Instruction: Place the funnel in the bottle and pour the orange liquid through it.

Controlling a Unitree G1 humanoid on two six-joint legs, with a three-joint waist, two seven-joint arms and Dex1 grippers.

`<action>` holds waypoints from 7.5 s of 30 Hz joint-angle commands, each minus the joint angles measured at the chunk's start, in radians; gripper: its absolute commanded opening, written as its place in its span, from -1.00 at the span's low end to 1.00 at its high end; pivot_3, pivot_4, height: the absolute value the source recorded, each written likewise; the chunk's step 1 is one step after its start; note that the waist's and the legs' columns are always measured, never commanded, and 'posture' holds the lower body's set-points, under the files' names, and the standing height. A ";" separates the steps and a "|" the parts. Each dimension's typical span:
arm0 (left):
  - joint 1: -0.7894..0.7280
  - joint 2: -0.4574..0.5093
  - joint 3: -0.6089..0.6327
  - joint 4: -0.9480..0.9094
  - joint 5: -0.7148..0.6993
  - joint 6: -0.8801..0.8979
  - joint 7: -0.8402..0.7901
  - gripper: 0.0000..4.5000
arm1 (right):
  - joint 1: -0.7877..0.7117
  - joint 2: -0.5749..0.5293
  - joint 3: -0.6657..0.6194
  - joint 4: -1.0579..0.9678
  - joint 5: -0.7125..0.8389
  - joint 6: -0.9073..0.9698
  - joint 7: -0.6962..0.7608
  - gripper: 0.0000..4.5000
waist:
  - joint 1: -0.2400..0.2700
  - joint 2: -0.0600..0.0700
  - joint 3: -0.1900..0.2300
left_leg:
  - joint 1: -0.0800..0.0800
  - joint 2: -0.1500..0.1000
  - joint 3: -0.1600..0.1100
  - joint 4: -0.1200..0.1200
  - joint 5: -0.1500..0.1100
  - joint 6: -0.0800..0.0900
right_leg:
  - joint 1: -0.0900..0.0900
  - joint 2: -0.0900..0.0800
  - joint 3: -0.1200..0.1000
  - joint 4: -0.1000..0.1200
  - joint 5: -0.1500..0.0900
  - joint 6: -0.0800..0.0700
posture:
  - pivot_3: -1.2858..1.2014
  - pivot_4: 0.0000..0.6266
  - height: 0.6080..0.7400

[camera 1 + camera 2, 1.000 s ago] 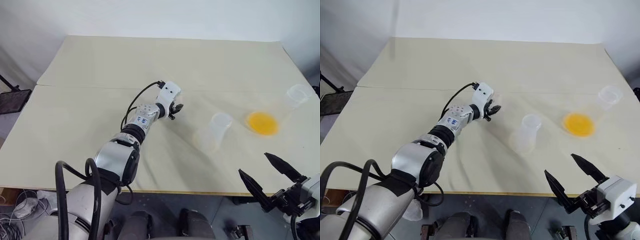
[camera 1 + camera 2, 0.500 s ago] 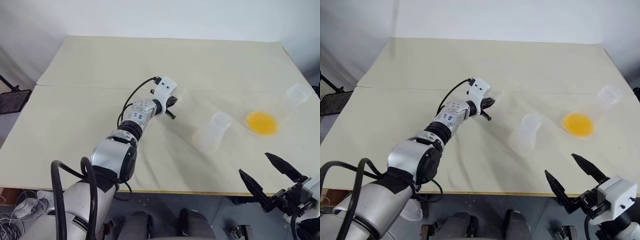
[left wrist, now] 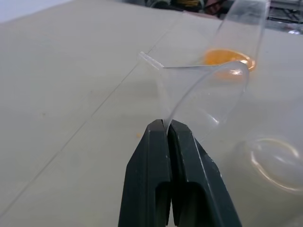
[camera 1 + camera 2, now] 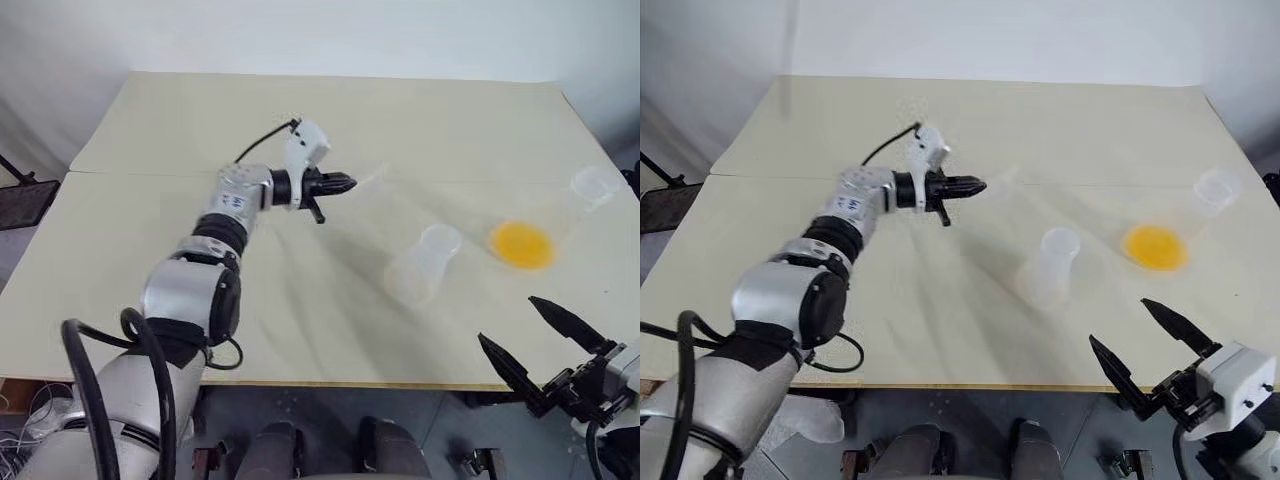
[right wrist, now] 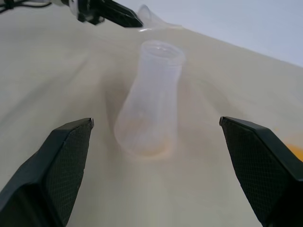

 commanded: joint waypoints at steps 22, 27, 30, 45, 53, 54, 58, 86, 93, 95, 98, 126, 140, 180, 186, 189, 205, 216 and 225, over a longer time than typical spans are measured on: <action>0.458 0.205 -0.056 -0.918 -0.250 0.478 -0.162 -0.98 | -0.121 -0.153 -0.082 0.083 0.099 0.096 0.089 1.00 | -0.001 0.001 0.000 | 0.000 0.002 -0.011 0.002 0.000 0.000 | 0.000 -0.001 0.001 0.002 0.000 0.000 | 0.03 -0.52 1.00; 0.595 0.241 -0.111 -1.053 -0.217 0.488 -0.074 -0.98 | -0.134 -0.159 -0.085 0.088 0.103 0.112 0.095 1.00 | 0.004 0.002 -0.001 | 0.001 0.002 -0.012 0.002 0.000 0.000 | 0.002 -0.001 0.002 0.002 0.000 0.000 | 0.03 -0.52 1.00; 0.675 0.236 -0.133 -1.150 -0.234 0.520 -0.029 -0.98 | -0.135 -0.156 -0.082 0.081 0.104 0.121 0.096 1.00 | 0.007 0.002 -0.001 | 0.001 0.001 -0.013 0.002 0.000 0.000 | 0.002 -0.001 0.003 0.001 0.000 0.000 | 0.03 -0.52 1.00; 0.815 0.238 -0.260 -1.216 -0.229 0.567 0.058 -0.79 | -0.148 -0.153 -0.078 0.073 0.105 0.149 0.103 1.00 | 0.004 0.003 -0.002 | 0.002 0.001 -0.012 0.002 0.000 0.000 | 0.002 -0.001 0.004 0.002 0.000 0.000 | 0.03 -0.52 1.00; 0.820 0.264 -0.271 -1.250 -0.223 0.516 0.069 0.26 | -0.144 -0.156 -0.083 0.074 0.107 0.155 0.109 1.00 | 0.004 0.003 -0.002 | 0.002 0.001 -0.012 0.002 0.000 0.000 | 0.002 -0.001 0.005 0.002 0.000 0.000 | 0.03 -0.52 1.00; 0.823 0.269 -0.273 -1.260 -0.222 0.508 0.068 0.40 | -0.143 -0.157 -0.085 0.074 0.108 0.155 0.110 1.00 | 0.004 0.003 -0.002 | 0.002 0.001 -0.012 0.002 0.000 0.000 | 0.002 -0.001 0.005 0.001 0.000 0.000 | 0.03 -0.52 1.00; 0.819 0.281 -0.280 -1.261 -0.180 0.406 0.103 0.96 | -0.160 -0.170 -0.083 0.089 0.108 0.163 0.118 1.00 | 0.004 0.003 -0.002 | 0.002 0.001 -0.012 0.002 0.000 0.000 | 0.002 -0.001 0.005 0.001 0.000 0.000 | 0.03 -0.52 1.00; 0.802 0.371 -0.217 -1.255 -0.292 0.439 -0.018 0.99 | -0.141 -0.156 -0.097 0.082 0.104 0.155 0.126 1.00 | 0.001 0.003 -0.002 | 0.002 0.002 -0.012 0.002 0.000 0.000 | 0.002 -0.001 0.005 0.001 0.000 0.000 | 0.03 -0.52 1.00; 0.743 0.292 -0.254 -1.092 -0.227 0.323 0.044 0.99 | -0.176 -0.162 -0.071 0.093 0.095 0.161 0.120 1.00 | 0.009 0.003 -0.002 | 0.002 0.001 -0.013 0.002 0.000 0.000 | 0.003 -0.001 0.005 0.001 0.000 0.000 | 0.03 -0.52 1.00; 0.697 0.258 -0.254 -1.009 -0.205 0.265 0.075 0.99 | -0.186 -0.166 -0.074 0.094 0.095 0.164 0.117 1.00 | 0.008 0.003 -0.002 | 0.002 0.000 -0.012 0.002 0.000 0.000 | 0.003 -0.001 0.005 0.001 0.000 0.000 | 0.03 -0.52 1.00; 0.609 0.217 -0.245 -0.852 -0.169 0.172 0.118 0.99 | -0.181 -0.163 -0.084 0.092 0.095 0.165 0.122 1.00 | 0.008 0.003 -0.002 | 0.001 0.000 -0.012 0.002 0.000 0.000 | 0.002 -0.001 0.005 0.001 0.000 0.000 | 0.03 -0.52 1.00; 0.233 -0.010 -0.281 -0.097 0.054 -0.338 0.163 0.99 | -0.052 -0.077 -0.126 -0.012 0.083 0.144 0.070 1.00 | 0.007 0.002 -0.001 | 0.000 0.000 -0.008 0.001 0.000 0.001 | 0.001 -0.001 0.003 -0.001 0.000 0.001 | 0.03 -0.52 1.00; 0.236 0.072 -0.250 -0.097 0.066 -0.349 0.138 0.99 | -0.013 -0.057 -0.148 -0.039 0.087 0.139 0.064 1.00 | 0.007 0.002 -0.001 | 0.000 0.000 -0.009 0.001 0.000 0.001 | 0.001 -0.001 0.003 -0.001 0.000 0.001 | 0.03 -0.52 1.00; 0.097 0.078 -0.096 -0.096 -0.067 -0.196 -0.155 -0.98 | -0.017 -0.052 -0.163 -0.040 0.082 0.128 0.043 1.00 | 0.007 0.002 -0.001 | -0.001 0.000 -0.008 0.001 0.000 0.002 | 0.001 -0.001 0.003 0.000 0.000 0.001 | 0.03 -0.52 1.00; 0.039 0.071 -0.021 -0.168 -0.186 -0.140 -0.313 -0.98 | -0.026 -0.059 -0.180 -0.040 0.097 0.129 0.041 1.00 | 0.003 0.002 -0.001 | 0.000 0.000 -0.008 0.001 0.000 0.002 | 0.001 -0.001 0.003 0.000 0.000 0.001 | 0.03 -0.52 1.00; 0.020 0.056 -0.009 -0.217 -0.226 -0.130 -0.356 -0.98 | -0.036 -0.067 -0.190 -0.035 0.104 0.131 0.043 1.00 | 0.002 0.002 -0.001 | 0.000 0.000 -0.008 0.001 0.000 0.002 | 0.001 -0.001 0.003 0.000 0.000 0.001 | 0.03 -0.52 1.00; -0.051 -0.053 -0.215 -0.261 -0.220 -0.420 -0.520 -0.98 | -0.070 -0.106 -0.192 -0.017 0.115 0.134 0.071 1.00 | 0.008 0.002 -0.001 | -0.001 0.000 -0.008 0.002 0.000 0.002 | 0.001 -0.001 0.003 -0.001 0.000 0.001 | 0.03 -0.52 1.00; -0.099 -0.077 -0.403 -0.204 -0.236 -0.609 -0.520 -0.98 | -0.020 -0.021 -0.150 -0.063 0.072 0.096 0.043 1.00 | 0.007 0.002 -0.001 | -0.001 0.000 -0.007 0.001 0.000 0.003 | 0.001 -0.001 0.003 -0.003 0.000 0.001 | 0.03 -0.52 1.00; -0.136 -0.075 -0.373 -0.116 -0.180 -0.633 -0.499 -0.98 | 0.006 0.019 -0.119 -0.084 0.044 0.073 0.024 1.00 | 0.008 0.002 -0.001 | -0.002 0.000 -0.007 0.001 -0.001 0.004 | 0.001 -0.001 0.003 -0.004 0.000 0.001 | 0.03 -0.52 1.00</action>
